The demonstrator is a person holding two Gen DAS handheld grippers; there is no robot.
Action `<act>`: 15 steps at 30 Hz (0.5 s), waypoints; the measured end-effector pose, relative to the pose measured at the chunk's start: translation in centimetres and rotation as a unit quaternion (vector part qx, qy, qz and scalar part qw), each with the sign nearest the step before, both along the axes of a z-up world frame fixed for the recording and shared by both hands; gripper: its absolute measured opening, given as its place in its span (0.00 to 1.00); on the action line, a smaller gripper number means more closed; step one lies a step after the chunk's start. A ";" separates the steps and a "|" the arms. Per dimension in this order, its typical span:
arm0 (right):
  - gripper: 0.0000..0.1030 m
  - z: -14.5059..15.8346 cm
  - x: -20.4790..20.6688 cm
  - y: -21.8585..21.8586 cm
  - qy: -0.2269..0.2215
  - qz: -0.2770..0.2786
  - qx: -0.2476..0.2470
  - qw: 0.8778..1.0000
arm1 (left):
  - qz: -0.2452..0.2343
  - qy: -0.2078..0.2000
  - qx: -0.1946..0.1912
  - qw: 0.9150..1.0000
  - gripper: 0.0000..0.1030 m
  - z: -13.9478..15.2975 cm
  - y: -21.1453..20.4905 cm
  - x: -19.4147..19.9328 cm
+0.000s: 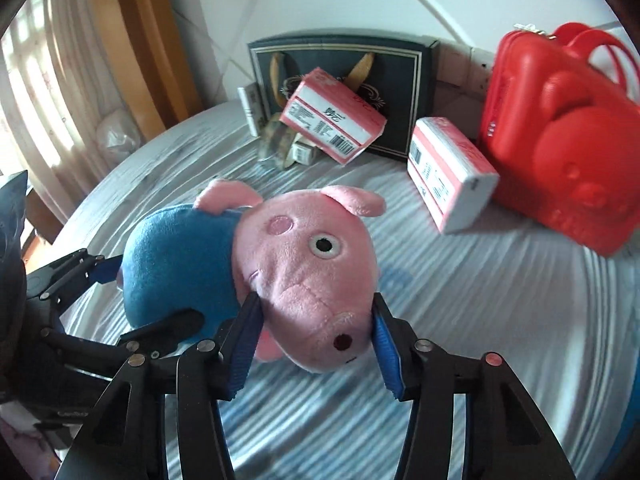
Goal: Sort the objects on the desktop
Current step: 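Grasp the blue-shirt pig plush with both tools together, then carry the blue-shirt pig plush into the blue bin and open both tools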
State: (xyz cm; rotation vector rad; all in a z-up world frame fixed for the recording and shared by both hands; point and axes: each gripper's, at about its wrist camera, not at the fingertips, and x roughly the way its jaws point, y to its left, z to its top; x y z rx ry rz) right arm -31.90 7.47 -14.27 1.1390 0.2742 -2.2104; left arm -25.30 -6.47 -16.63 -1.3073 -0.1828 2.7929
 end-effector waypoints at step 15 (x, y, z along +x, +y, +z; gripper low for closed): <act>0.45 12.0 17.1 13.9 0.105 -0.096 -0.048 0.989 | -0.107 0.120 0.001 0.987 0.78 13.0 10.2 14.8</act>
